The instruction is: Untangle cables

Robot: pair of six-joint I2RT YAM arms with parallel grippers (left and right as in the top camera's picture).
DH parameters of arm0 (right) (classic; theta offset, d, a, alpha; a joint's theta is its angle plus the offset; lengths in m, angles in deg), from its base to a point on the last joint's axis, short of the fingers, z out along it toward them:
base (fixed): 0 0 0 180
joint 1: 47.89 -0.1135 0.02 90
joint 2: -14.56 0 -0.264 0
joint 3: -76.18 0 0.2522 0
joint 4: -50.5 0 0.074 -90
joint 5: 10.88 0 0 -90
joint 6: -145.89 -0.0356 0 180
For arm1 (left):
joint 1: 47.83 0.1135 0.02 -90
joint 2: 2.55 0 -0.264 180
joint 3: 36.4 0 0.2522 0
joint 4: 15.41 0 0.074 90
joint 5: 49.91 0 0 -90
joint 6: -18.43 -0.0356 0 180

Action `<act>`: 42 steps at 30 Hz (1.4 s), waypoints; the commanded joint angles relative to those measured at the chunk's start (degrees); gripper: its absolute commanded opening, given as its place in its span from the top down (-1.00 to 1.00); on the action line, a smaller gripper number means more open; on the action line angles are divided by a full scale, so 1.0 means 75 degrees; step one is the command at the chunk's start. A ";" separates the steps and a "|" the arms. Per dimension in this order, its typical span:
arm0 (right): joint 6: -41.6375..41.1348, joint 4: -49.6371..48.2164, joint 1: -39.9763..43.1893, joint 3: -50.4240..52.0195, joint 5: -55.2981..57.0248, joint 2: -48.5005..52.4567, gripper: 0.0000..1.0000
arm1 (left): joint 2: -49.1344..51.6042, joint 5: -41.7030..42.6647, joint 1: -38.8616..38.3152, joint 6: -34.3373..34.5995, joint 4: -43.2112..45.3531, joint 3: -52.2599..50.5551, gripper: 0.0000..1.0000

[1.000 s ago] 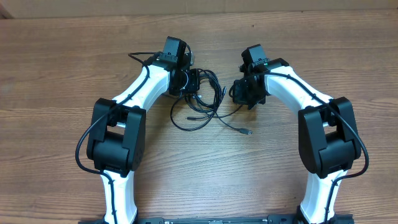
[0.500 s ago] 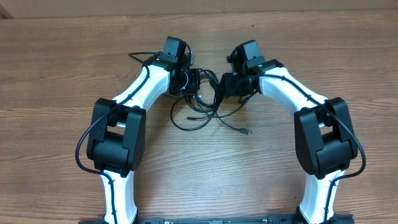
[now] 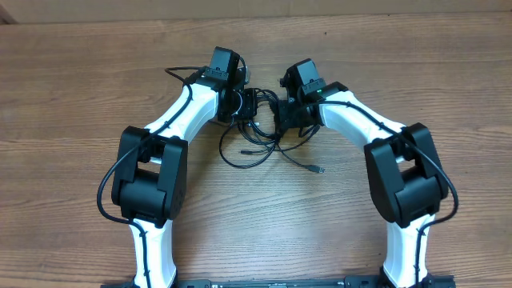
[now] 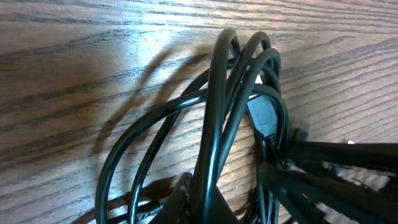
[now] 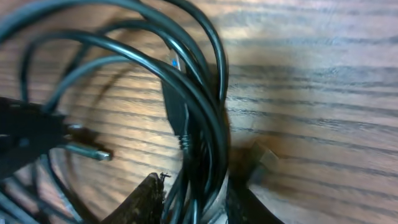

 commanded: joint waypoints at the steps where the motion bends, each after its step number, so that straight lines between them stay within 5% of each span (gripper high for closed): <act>1: -0.0003 -0.0044 0.0012 -0.0187 -0.0026 0.0446 0.59 | -0.0254 0.0082 -0.0044 -0.0009 0.0029 -0.0050 0.91; 3: -0.0029 -0.0052 0.0012 -0.0198 -0.0026 0.0449 0.93 | -0.0254 0.0085 -0.0041 -0.0009 0.0023 -0.0050 0.91; 17: 0.0035 0.2766 0.0557 -0.1690 -0.0233 -0.0125 0.93 | -0.0254 0.0050 -0.0041 -0.0006 0.0052 -0.0050 0.92; 28: 0.1014 0.4109 0.0851 -0.1719 -0.1644 -0.0265 0.93 | -0.0254 0.0052 -0.0044 -0.0006 0.0055 -0.0050 0.91; 42: 0.1023 0.4855 0.1635 -0.1716 -0.1367 -0.0265 0.93 | -0.0254 0.0050 -0.0044 -0.0006 0.0041 -0.0050 0.92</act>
